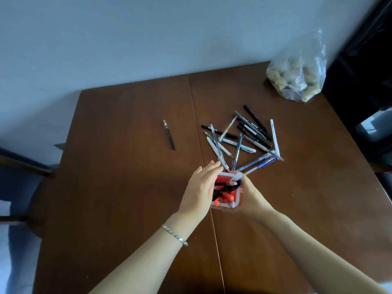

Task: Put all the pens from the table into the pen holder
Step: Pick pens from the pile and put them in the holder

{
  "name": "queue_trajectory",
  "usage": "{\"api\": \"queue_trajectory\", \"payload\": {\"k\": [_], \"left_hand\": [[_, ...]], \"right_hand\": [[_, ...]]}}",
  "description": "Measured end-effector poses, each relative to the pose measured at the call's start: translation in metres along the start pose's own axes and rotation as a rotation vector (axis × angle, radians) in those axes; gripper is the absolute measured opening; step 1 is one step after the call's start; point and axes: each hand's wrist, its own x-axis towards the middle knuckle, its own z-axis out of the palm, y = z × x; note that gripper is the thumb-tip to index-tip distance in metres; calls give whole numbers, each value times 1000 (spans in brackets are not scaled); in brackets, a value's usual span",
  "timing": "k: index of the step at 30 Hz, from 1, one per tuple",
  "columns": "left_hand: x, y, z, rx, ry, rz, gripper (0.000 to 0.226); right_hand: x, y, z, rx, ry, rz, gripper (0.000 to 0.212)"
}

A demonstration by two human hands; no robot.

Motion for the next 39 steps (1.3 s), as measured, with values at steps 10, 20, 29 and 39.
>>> {"api": "queue_trajectory", "payload": {"k": [10,20,29,39], "left_hand": [[52,-38,-24,-263,-8,-558,40],[132,-122,-34,97,164,-915,41],[136,-122,-21,272,-40,-771,22],[145,-83,26,295,-574,87,29]], "right_hand": [[-4,-25,-15,128,-143,-78,64],[7,5,-4,-50,-70,9,72],[8,13,-1,-72,-61,14,80],[7,16,0,-78,-68,5,85]]}}
